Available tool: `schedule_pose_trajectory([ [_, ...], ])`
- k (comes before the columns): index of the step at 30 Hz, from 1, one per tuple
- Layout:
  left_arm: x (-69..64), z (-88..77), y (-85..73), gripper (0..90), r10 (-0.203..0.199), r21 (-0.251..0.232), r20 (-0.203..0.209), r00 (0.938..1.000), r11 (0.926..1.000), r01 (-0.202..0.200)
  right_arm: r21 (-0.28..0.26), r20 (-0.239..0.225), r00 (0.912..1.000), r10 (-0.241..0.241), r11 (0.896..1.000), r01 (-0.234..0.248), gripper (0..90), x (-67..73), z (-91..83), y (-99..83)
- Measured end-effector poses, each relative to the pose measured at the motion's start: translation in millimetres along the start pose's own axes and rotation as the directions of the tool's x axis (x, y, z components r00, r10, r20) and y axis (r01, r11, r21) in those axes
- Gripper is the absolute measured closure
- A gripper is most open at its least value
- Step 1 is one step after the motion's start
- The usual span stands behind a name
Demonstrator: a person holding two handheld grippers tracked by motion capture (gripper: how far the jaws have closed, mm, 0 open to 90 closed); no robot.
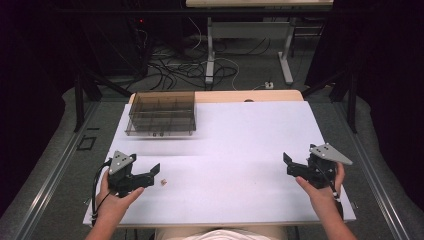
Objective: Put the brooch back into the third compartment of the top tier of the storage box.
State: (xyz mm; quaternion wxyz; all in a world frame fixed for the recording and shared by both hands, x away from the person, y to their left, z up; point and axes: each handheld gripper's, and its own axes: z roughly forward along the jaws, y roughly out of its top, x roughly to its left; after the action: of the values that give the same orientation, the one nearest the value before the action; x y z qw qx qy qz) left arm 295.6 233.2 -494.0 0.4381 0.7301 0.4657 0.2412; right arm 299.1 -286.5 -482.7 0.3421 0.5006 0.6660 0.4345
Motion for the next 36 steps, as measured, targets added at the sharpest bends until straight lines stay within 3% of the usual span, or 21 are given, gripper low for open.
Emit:
schedule_pose_trajectory([
  [11,-0.4,8.2,-4.3,15.8,-0.005,0.057,0.010,0.9999,0.9983,0.004,0.020,-0.017,0.9997,0.020,1.000,-0.020,6.1,-0.3,2.1,-2.0],
  [17,0.7,11.3,-6.5,19.3,-0.002,0.080,-0.003,1.0000,0.9968,0.003,0.017,-0.022,0.9996,0.018,1.000,-0.018,6.1,-0.4,2.7,-2.6],
  [27,1.3,19.8,-13.3,27.0,-0.012,0.169,-0.019,0.9997,0.9855,0.015,0.034,-0.026,0.9994,0.023,0.999,-0.022,6.4,0.0,4.2,-3.4],
  [36,-0.8,23.5,-14.2,31.3,-0.010,0.199,-0.008,0.9999,0.9800,0.012,0.042,-0.034,0.9990,0.030,0.999,-0.029,7.2,0.7,4.7,-3.8],
])
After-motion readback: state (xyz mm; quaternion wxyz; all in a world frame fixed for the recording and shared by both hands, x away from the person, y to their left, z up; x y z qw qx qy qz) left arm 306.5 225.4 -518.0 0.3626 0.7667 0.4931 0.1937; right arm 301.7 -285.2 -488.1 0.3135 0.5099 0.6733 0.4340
